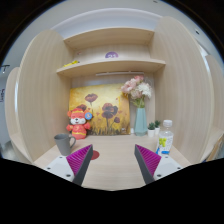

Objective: Pour water

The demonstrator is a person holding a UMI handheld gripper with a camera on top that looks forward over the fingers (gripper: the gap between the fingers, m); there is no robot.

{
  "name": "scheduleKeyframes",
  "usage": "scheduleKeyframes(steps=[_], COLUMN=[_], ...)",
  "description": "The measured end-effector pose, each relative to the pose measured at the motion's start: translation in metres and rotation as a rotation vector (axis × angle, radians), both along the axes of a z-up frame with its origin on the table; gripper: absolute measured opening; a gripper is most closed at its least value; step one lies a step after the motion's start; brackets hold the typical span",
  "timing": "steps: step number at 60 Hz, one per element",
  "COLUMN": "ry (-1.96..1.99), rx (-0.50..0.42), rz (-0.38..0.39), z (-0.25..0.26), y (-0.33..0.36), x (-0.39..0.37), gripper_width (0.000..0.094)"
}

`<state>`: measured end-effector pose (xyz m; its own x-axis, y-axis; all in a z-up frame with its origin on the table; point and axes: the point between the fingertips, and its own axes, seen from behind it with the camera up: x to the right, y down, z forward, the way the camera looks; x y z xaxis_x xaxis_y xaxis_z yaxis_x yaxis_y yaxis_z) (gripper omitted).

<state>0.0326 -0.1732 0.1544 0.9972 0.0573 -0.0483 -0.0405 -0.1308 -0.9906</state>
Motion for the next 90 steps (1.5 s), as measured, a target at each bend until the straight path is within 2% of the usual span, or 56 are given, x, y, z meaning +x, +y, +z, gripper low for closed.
scheduleKeyframes(steps=[14,24,38,46,48,53,67,73,82,90], ry=[-0.057,-0.053,-0.084,-0.093,-0.091,-0.092,-0.117,-0.142,-0.146,-0.241], rx=[-0.033,-0.025,-0.003,0.006,0.009,0.008,0.041,0.054,0.049,0.027], rz=[-0.182,-0.260,-0.269,-0.270,-0.269,-0.256,-0.270,-0.265,-0.276,-0.252], z=[-0.048,-0.051,-0.053,-0.051,-0.054,-0.052,-0.051,-0.051,-0.052,-0.047], y=[0.011,0.042,0.104,0.133,0.138,0.150,0.158,0.159,0.161,0.168], x=[0.113,0.176,0.217,0.230,0.230,0.233,0.230,0.229,0.228,0.215], gripper_width=[0.0867,0.0858,0.0855,0.0820,0.0785,0.0629,0.0486,0.0391,0.0381,0.0381])
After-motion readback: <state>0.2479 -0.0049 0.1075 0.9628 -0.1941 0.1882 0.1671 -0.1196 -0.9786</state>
